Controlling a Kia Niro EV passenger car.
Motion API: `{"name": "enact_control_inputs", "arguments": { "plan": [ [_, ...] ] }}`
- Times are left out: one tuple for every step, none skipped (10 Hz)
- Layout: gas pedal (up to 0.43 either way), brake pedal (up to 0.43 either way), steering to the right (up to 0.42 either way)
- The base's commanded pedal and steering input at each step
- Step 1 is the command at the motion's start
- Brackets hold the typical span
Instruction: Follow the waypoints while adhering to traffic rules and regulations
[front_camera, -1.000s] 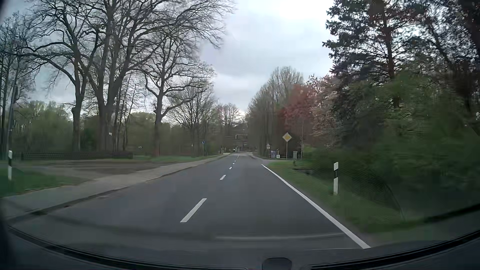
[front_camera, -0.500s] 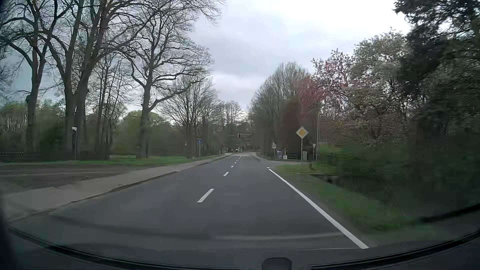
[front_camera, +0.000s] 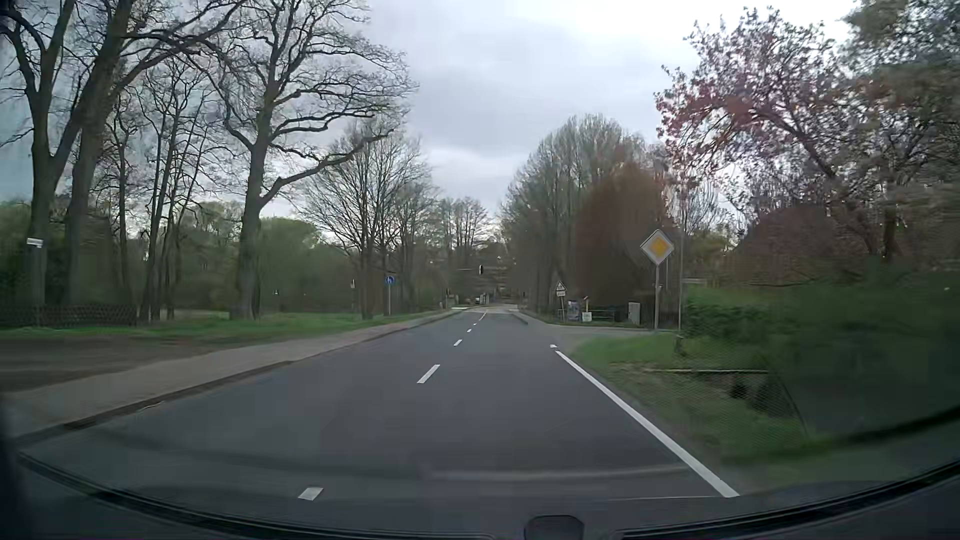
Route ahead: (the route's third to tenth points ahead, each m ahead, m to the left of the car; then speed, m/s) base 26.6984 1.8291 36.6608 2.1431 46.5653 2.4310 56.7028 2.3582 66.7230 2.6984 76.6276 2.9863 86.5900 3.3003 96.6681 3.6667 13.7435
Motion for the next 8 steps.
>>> {"name": "enact_control_inputs", "arguments": {
  "plan": [
    [0.157, 0.0, -0.004],
    [0.157, 0.0, -0.004],
    [0.157, 0.0, -0.004],
    [0.157, 0.006, -0.004],
    [0.157, 0.0, -0.004],
    [0.157, 0.0, -0.004],
    [0.157, 0.0, -0.004],
    [0.157, 0.0, -0.004]
  ]
}}
